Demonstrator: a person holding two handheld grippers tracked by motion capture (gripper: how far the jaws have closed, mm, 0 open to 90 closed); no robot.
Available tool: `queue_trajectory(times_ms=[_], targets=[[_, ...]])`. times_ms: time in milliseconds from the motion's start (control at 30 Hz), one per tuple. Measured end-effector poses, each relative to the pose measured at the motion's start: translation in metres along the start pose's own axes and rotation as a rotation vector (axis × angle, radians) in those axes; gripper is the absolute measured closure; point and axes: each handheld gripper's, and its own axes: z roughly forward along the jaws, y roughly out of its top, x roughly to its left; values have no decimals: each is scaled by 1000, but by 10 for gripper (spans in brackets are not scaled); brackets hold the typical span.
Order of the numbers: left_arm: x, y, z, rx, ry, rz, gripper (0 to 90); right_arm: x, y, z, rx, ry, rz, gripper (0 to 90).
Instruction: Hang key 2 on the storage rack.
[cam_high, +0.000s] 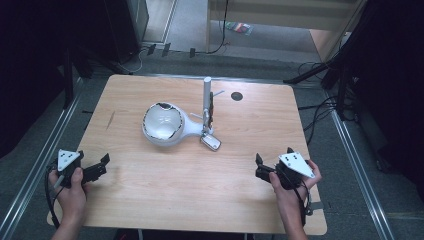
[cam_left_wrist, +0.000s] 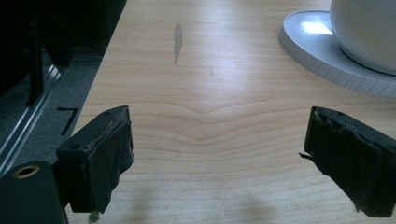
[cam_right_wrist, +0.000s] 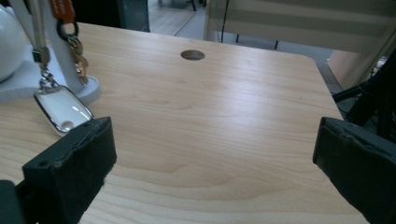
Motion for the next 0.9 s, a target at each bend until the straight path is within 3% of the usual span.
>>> queue_trajectory(times_ms=[267, 800, 900], targets=[[0, 0, 0, 1, 0, 1, 83, -25, -17, -7, 13, -26, 5, 0], [0, 0, 0, 3, 1, -2, 83, -68, -53, -26, 62, -69, 71, 0], [1, 0, 0, 4, 1, -4, 83, -76, -57, -31, 49, -106, 84, 0]])
